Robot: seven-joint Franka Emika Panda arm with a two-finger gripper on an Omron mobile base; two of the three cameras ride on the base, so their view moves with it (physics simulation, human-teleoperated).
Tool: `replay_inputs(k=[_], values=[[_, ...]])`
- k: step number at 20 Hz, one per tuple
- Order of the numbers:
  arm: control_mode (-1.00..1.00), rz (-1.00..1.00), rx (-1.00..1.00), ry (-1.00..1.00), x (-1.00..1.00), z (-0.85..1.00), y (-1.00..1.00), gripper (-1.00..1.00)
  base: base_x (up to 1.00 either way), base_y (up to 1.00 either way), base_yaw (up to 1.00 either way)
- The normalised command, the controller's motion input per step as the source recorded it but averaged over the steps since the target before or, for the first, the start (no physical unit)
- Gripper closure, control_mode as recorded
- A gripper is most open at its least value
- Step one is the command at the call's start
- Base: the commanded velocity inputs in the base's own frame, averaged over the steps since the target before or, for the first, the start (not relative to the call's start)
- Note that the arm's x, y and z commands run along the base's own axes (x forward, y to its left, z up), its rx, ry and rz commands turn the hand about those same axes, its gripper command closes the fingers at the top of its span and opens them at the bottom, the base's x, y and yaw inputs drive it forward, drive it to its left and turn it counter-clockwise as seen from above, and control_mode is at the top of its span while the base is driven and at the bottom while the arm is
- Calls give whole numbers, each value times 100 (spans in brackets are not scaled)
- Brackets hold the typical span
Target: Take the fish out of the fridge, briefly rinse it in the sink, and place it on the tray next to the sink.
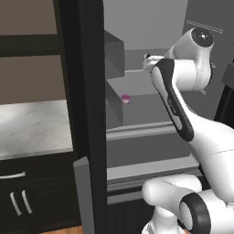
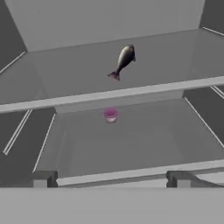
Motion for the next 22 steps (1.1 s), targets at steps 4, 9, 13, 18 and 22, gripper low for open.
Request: replay_inputs(k=[4, 9, 13, 18, 22], values=[[-100, -5, 0, -11, 36, 44, -6, -100, 0, 0, 0], [-100, -11, 0, -3, 68, 11, -32, -100, 0, 0, 0], [-100, -2, 0, 5, 84, 1, -32, -100, 0, 0, 0], [-100, 0, 0, 12, 93, -2, -17, -100, 0, 0, 0], [-100, 0, 0, 12, 76, -11, 0, -100, 0, 0, 0]])
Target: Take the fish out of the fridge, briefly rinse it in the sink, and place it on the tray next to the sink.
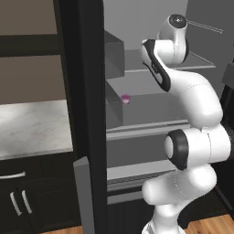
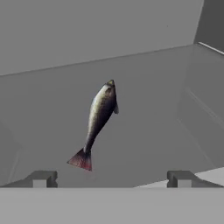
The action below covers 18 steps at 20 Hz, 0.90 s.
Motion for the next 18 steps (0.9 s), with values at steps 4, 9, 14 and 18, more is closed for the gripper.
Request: replay_inputs(k=[4, 9, 14, 18], values=[[-100, 0, 0, 9, 55, -17, 0, -100, 0, 0, 0], [-100, 0, 0, 0, 1, -17, 0, -100, 0, 0, 0], [-100, 0, -1, 0, 20, -43, 0, -100, 0, 0, 0], [-100, 0, -1, -2, 49, -17, 8, -100, 0, 0, 0]])
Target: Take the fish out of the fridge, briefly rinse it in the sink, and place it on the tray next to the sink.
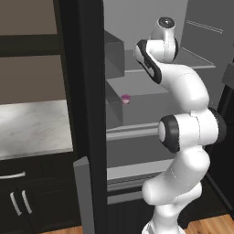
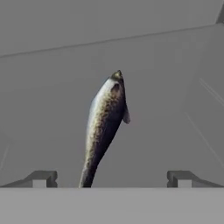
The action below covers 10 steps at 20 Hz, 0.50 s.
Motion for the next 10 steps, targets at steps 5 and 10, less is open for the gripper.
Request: replay_inputs(k=[5, 10], values=[[-100, 0, 0, 0, 62, -2, 12, -100, 0, 0, 0], [-100, 0, 0, 0, 72, -5, 13, -100, 0, 0, 0]])
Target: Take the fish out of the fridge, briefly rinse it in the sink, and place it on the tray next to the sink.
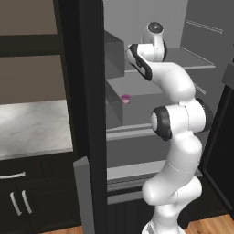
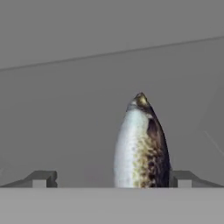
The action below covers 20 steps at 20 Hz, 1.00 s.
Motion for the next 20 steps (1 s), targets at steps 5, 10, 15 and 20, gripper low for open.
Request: replay_inputs(k=[5, 10, 15, 20], values=[[-100, 0, 0, 0, 31, -17, -2, -100, 0, 0, 0], [-100, 0, 0, 0, -55, -62, -18, -100, 0, 0, 0], [-100, 0, 0, -7, -32, -25, -12, 100, 0, 0, 0], [-100, 0, 0, -1, -10, 0, 0, 100, 0, 0, 0]])
